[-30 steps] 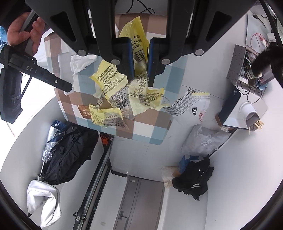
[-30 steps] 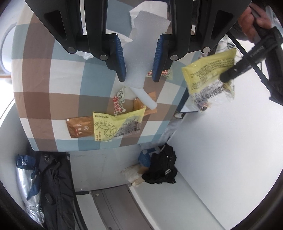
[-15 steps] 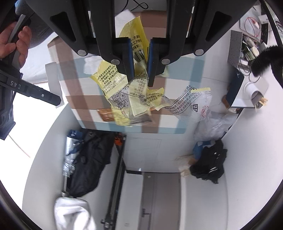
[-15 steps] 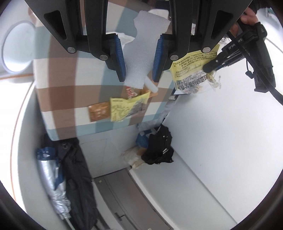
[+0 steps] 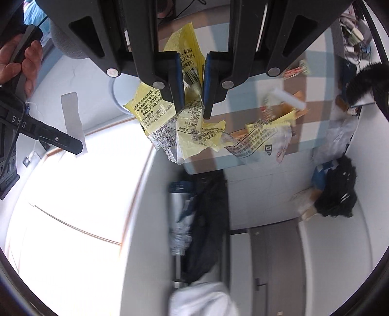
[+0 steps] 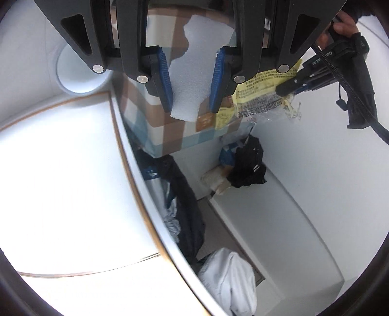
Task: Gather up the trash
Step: 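Carry the yellow bag and white tissue with both grippers over the white bin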
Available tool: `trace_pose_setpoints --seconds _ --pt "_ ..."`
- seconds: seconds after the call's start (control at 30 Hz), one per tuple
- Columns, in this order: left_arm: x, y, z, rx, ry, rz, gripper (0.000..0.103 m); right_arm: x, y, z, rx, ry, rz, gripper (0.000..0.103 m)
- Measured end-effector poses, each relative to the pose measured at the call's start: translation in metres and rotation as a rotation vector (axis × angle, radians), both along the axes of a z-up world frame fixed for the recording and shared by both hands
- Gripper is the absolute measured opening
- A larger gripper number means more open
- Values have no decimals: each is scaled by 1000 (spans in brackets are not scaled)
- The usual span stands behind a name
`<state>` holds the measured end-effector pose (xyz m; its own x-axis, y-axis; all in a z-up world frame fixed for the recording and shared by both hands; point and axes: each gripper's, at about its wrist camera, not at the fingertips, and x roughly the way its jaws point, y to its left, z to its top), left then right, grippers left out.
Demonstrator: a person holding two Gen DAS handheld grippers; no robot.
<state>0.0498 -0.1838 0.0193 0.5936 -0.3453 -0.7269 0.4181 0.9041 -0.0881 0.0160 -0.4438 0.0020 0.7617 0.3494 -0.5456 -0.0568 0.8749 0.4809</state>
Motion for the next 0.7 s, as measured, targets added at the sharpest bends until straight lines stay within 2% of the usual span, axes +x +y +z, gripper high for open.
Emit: trace_pose_setpoints --seconds 0.2,0.37,0.53,0.7 --pt "12 -59 -17 27 66 -71 10 -10 -65 -22 -1 37 -138 30" --pt "28 -105 -39 69 128 -127 10 -4 -106 -62 -1 121 -214 30" --pt "50 -135 -72 108 238 -147 10 11 -133 -106 25 206 -254 30" --pt "67 -160 -103 146 327 -166 10 35 -140 -152 55 300 -248 30"
